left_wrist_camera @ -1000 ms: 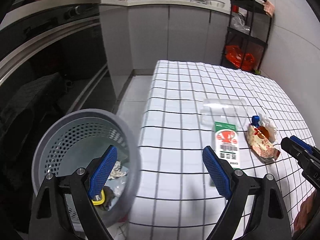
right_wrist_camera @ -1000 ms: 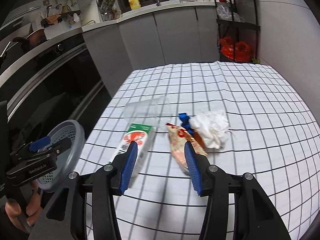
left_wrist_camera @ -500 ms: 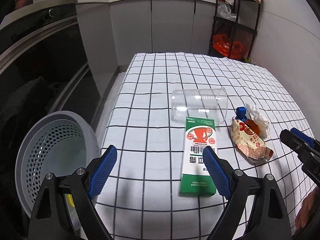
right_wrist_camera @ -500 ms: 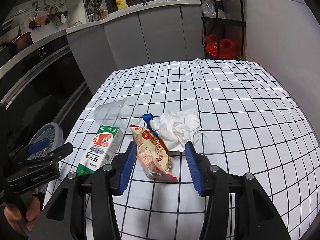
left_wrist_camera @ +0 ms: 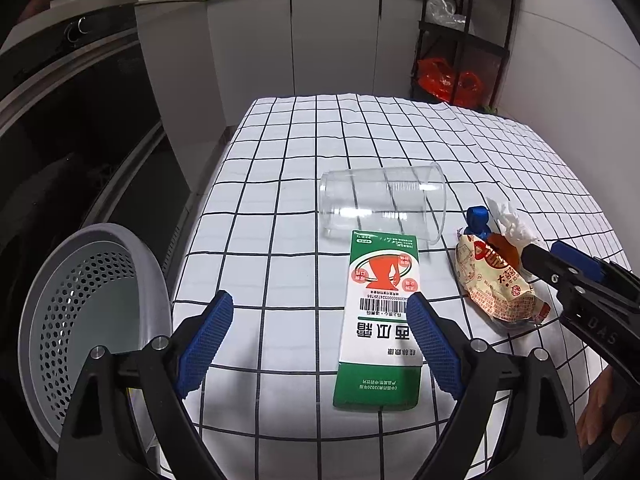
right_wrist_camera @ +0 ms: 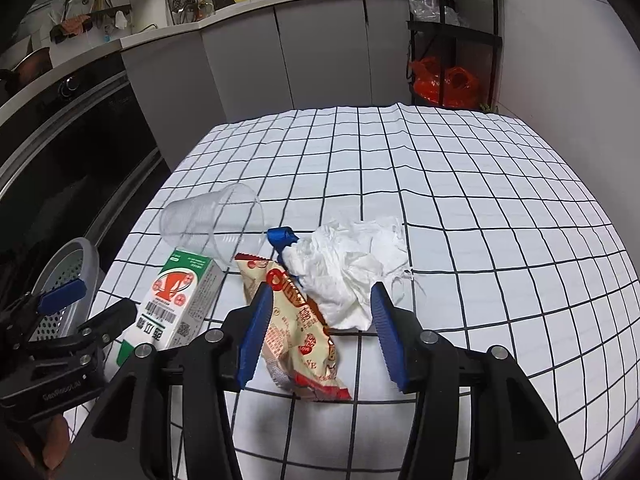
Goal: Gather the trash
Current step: 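Grasp the white tissues with the right tool while the left tool grasps the green milk carton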
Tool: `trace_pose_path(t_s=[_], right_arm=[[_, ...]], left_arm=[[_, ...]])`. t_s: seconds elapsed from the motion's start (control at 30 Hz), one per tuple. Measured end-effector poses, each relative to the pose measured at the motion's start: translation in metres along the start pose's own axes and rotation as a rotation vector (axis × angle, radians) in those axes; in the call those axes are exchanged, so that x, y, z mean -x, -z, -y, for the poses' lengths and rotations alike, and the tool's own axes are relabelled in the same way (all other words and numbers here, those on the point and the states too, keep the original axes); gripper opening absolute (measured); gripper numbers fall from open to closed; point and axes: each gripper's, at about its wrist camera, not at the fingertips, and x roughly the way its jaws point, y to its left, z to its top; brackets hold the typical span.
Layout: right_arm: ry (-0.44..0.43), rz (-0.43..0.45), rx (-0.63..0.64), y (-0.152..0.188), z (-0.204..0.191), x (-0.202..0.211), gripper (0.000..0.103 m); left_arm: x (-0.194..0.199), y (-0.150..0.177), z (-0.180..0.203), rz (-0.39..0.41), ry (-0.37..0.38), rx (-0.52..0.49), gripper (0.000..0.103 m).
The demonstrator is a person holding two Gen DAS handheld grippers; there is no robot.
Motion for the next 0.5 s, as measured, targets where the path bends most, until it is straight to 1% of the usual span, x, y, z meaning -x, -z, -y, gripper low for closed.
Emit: trace_pose_path(t_s=[0.3,0.37,0.4,0.43,0.47,0.5], right_arm=[[0.007,-0.011,-0.009,-0.005,0.007,-0.016,0.049],[0.0,-0.013,-0.006,-0.005,0.006,-0.017,0.047],[-0.002,-0.011,-0.005,-0.005,0.005,-0.017,0.043],[-0.004,-0.011,-0.002,-0.006,0.005,-0.017,0.036],[-0.006,-0.012,0.001,-0.006,0.004,-0.017,0.032],[-0.009,-0.015,0.003,-0.006,0.004,-0.017,0.025]], left_arm=[[-0.005,0.0,0.002,-0.01,0.008,-0.003,0.087],[-0.006,0.0,0.003,-0.011,0.009,-0.004,0.087],[-0.007,0.0,0.003,-0.011,0.009,-0.005,0.087],[-0.007,0.0,0.003,-0.012,0.008,-0.006,0.087],[-0.007,0.0,0.004,-0.012,0.008,-0.007,0.087],[-0.008,0.0,0.004,-0.012,0.008,-0.008,0.087]])
